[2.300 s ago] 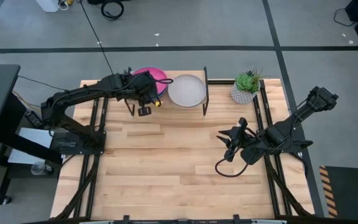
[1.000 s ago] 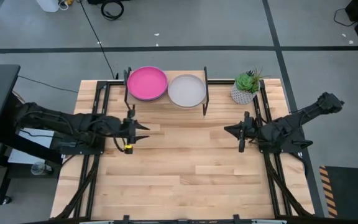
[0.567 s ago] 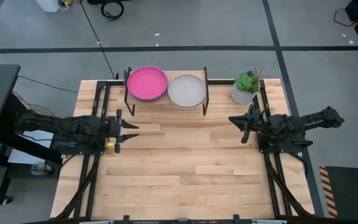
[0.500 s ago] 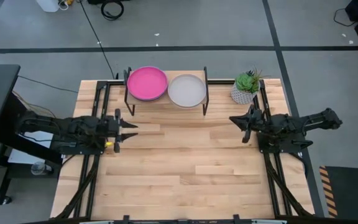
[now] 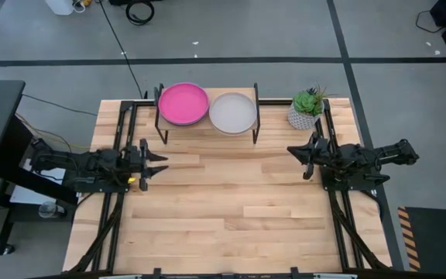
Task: Place and stack plates onto a shelf
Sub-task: Return to Home Position
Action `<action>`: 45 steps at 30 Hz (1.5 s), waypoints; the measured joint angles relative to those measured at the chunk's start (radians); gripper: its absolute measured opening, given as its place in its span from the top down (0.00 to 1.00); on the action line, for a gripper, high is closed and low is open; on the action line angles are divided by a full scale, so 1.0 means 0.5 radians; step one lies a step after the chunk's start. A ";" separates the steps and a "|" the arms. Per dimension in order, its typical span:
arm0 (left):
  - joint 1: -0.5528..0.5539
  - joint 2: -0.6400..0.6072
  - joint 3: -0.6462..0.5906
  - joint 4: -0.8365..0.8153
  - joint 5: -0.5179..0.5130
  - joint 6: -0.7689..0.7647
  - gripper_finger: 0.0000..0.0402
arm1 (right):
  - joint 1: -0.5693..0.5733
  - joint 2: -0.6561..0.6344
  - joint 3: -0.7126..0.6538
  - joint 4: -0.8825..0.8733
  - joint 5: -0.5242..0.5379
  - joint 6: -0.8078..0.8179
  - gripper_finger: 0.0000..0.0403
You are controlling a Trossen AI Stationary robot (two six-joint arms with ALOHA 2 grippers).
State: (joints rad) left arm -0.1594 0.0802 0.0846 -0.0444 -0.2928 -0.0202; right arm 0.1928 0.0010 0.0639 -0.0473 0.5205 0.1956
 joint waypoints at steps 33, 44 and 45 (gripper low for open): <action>-0.004 -0.057 -0.092 0.061 0.259 -0.105 0.65 | 0.000 0.011 0.002 -0.113 0.014 0.075 0.94; -0.004 -0.057 -0.092 0.063 0.259 -0.104 0.65 | 0.000 0.011 0.002 -0.111 0.015 0.075 0.94; -0.004 -0.057 -0.092 0.063 0.259 -0.104 0.65 | 0.000 0.011 0.002 -0.111 0.015 0.075 0.94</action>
